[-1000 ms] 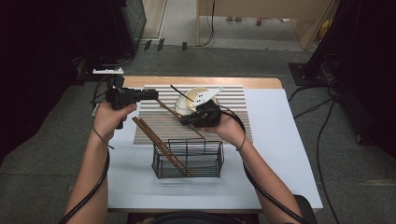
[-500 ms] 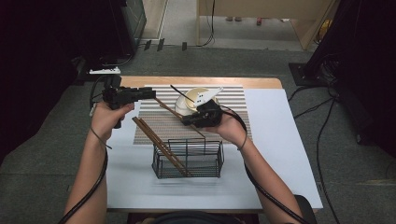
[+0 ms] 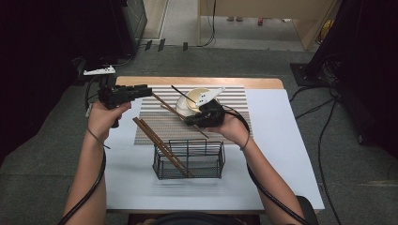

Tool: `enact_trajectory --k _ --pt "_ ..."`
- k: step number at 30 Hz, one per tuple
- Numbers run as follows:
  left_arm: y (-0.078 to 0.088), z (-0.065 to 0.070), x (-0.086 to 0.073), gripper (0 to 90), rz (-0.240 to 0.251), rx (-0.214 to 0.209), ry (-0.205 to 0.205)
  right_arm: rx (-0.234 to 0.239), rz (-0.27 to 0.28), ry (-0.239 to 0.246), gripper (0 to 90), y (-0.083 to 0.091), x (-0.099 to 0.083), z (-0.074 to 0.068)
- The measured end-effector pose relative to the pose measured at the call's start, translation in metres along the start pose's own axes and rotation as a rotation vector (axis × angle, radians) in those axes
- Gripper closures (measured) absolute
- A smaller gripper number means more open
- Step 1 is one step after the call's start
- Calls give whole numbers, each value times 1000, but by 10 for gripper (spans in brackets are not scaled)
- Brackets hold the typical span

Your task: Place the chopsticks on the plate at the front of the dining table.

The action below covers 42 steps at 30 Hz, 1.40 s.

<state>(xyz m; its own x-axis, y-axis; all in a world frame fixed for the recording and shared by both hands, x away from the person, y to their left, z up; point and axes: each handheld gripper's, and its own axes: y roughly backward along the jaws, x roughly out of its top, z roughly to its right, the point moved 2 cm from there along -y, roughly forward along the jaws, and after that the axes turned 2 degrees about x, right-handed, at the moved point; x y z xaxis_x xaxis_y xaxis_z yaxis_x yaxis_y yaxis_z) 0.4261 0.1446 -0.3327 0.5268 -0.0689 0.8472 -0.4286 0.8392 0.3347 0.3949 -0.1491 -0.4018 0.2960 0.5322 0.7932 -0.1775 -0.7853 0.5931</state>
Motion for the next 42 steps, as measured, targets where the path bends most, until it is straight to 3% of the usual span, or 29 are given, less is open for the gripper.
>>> enact_trajectory --k 4,21,23,30,35,42 --pt "-6 0 -2 546 -28 18 -14 9 -6 15 858 -2 0 -2" --pt "-18 -25 -18 549 -87 45 34 -7 -13 -25 858 0 -7 7" --pt "-18 -27 -19 541 -75 44 33 -14 -19 -30 858 -1 -9 9" --pt "-6 -29 -17 456 9 99 -53 -37 -43 -56 858 -2 -13 15" --pt "-6 -35 -25 445 11 114 -41 -62 -87 -49 858 -3 -15 18" --pt "-7 -40 -35 436 11 127 -58 -78 -118 -58 857 -10 -21 24"
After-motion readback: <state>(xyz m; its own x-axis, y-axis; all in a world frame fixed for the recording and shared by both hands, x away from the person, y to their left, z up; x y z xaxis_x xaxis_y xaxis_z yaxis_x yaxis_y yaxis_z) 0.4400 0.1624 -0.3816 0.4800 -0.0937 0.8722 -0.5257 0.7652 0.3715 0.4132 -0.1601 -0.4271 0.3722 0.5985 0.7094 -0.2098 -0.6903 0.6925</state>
